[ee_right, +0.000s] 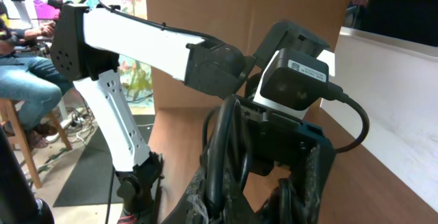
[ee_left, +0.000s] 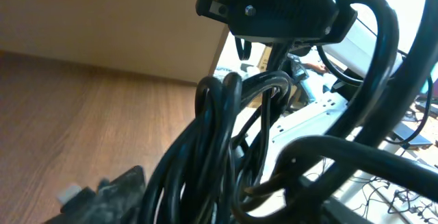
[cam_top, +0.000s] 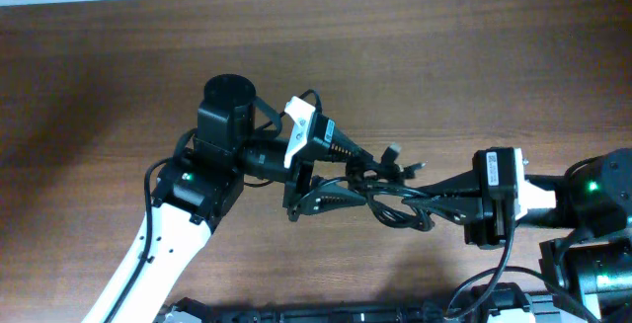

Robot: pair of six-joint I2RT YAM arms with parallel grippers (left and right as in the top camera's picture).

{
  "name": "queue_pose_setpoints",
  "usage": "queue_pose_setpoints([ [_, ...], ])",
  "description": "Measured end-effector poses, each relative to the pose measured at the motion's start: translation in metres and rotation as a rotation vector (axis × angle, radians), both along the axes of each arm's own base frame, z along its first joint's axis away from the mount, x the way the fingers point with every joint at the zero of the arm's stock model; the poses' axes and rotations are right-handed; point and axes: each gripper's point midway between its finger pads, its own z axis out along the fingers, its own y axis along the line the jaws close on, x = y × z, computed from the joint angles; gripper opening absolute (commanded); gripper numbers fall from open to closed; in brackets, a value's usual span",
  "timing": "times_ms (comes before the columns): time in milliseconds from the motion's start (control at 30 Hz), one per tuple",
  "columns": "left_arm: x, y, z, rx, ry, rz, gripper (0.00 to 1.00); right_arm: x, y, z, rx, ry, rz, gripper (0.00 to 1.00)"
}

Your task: Untangle cables

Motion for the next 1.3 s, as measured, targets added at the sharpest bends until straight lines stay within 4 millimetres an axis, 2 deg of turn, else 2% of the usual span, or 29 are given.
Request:
queue_pose_setpoints([
  [167,0.000,0.000,0.000,0.000,0.000,0.000,0.75,0.001,0.000,0.001,0.001,-0.002,-0.003,0.04],
  [333,0.007,-0.001,-0.007,0.032,0.018,0.049,0.75,0.001,0.000,0.012,0.010,-0.081,-0.009,0.04],
  [467,0.011,-0.002,-0.009,0.042,0.015,0.073,0.74,0.001,0.000,0.013,0.015,-0.052,-0.014,0.04],
  [533,0.016,-0.002,-0.012,0.061,0.017,0.107,0.72,0.002,0.000,0.013,0.016,-0.047,-0.017,0.04],
  [667,0.031,-0.003,-0.018,0.093,0.000,0.190,0.79,0.002,0.000,0.013,0.016,-0.043,-0.018,0.04],
  [767,0.031,-0.005,-0.007,0.044,-0.064,0.174,0.82,0.003,0.000,0.013,0.019,-0.020,-0.020,0.04],
  [800,0.030,-0.005,-0.003,0.028,-0.081,0.161,0.88,0.002,0.000,0.013,0.019,-0.017,-0.020,0.04],
  [933,0.022,-0.009,0.004,-0.003,-0.115,0.117,0.88,0.001,0.000,0.013,0.020,0.006,-0.011,0.04],
  [1100,0.028,-0.006,-0.022,0.113,-0.013,0.192,0.88,0.005,-0.001,0.014,0.024,0.005,-0.031,0.04],
  [1200,0.031,-0.003,-0.035,0.164,-0.018,0.221,0.88,0.008,-0.001,0.014,0.027,0.004,-0.052,0.04],
  [1300,0.044,-0.001,-0.043,0.205,-0.049,0.294,0.89,0.009,-0.001,0.014,0.029,0.004,-0.058,0.04],
])
